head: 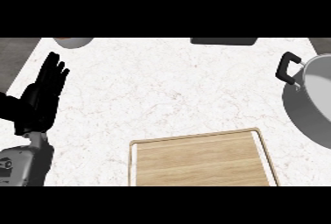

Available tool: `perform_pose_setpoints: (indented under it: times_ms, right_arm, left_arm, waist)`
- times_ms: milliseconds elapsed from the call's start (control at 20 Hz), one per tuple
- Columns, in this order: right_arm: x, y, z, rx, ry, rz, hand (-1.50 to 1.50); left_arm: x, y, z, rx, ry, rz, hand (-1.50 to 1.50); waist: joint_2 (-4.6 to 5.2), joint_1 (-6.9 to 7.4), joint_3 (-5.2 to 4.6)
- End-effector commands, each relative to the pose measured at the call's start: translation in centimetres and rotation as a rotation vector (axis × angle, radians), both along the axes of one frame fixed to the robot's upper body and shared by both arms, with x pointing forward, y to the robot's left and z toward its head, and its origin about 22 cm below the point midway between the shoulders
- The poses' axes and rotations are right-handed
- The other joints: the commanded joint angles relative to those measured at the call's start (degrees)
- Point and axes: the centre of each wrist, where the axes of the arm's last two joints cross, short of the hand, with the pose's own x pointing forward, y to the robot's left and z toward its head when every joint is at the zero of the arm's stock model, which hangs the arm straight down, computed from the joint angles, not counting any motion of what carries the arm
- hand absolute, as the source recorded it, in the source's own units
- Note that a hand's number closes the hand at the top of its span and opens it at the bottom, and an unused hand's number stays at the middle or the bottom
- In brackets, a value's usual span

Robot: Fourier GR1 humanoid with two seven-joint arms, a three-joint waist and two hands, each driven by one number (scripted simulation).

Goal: Pick the cupcake from the tray and place it in the pot

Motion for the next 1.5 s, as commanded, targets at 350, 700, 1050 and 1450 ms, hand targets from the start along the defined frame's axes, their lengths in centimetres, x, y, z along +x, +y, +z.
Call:
perform_pose_setpoints:
  times_ms: [350, 700, 1050, 1450]
  right_arm:
    - [7.8, 1.9, -5.7, -0.204, -0.134, -0.068, 1.5]
    - [10.7, 2.6, -8.0, -0.216, 0.111, -0.076, -1.5]
    - [11.6, 4.8, -11.3, -0.043, 0.287, 0.133, -1.5]
    - [11.9, 4.0, -10.1, 0.358, 0.269, 0.178, -1.5]
  left_arm:
    - [0.9, -0.3, 0.6, 0.001, 0.01, -0.045, 0.0]
    - [0.0, -1.1, -0.2, 0.005, -0.016, -0.03, 0.0]
    - [0.4, -1.5, 0.1, -0.005, 0.007, -0.023, 0.0]
    - [0.2, -0.7, 1.1, 0.002, -0.032, -0.001, 0.0]
  waist:
    - [0.36, 1.44, 0.06]
    - [0.42, 1.73, 0.07]
    - [0.47, 0.77, 0.13]
    - [0.4, 0.42, 0.28]
